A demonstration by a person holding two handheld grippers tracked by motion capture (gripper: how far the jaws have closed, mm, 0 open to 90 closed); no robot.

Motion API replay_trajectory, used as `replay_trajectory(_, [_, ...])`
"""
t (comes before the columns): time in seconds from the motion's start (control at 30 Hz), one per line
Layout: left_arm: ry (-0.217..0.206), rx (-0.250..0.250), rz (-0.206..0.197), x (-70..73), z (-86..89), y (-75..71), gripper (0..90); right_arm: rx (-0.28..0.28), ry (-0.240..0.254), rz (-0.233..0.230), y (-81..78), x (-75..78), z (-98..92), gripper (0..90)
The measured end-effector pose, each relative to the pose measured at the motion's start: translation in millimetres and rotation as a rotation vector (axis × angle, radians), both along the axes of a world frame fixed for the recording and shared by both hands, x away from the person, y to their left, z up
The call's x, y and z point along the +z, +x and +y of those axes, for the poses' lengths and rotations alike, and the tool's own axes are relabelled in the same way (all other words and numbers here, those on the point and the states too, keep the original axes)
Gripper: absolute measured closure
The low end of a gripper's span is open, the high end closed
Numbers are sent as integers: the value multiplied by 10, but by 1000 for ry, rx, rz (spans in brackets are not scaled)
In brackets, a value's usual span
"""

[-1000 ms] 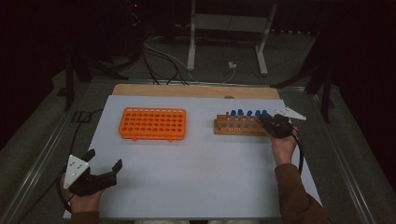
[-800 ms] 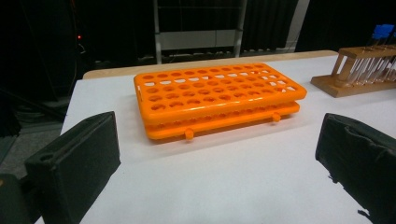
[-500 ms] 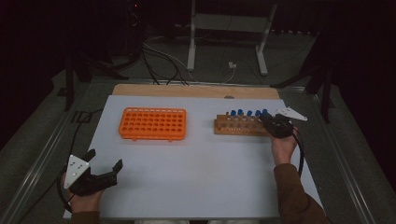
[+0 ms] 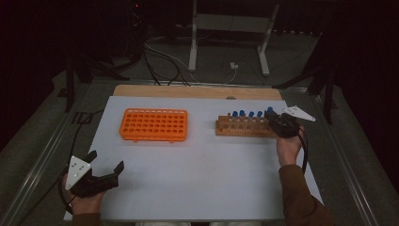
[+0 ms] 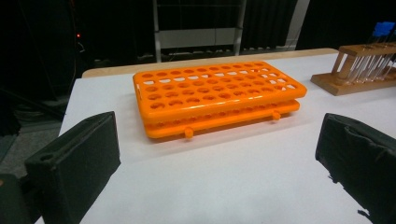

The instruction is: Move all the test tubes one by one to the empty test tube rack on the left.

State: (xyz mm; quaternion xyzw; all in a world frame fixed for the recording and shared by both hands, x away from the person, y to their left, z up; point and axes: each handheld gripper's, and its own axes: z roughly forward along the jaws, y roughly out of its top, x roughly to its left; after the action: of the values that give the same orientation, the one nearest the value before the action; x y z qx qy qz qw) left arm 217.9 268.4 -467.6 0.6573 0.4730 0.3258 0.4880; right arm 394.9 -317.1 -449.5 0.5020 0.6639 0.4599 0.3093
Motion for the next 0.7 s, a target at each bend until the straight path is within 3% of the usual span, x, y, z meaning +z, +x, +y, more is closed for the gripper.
replay_trajectory(0.3, [0,-3,13,-7,-17,4,7,17,5,-41,-49,158,10,766])
replay_trajectory(0.47, [-34,-16,18,-2,-40,18,7,31,-6,-61,-72,283,32,766])
replay_trajectory(0.7, [-41,-76,4,120,-186,93,7,38,-10,-63,-128,380,5,766])
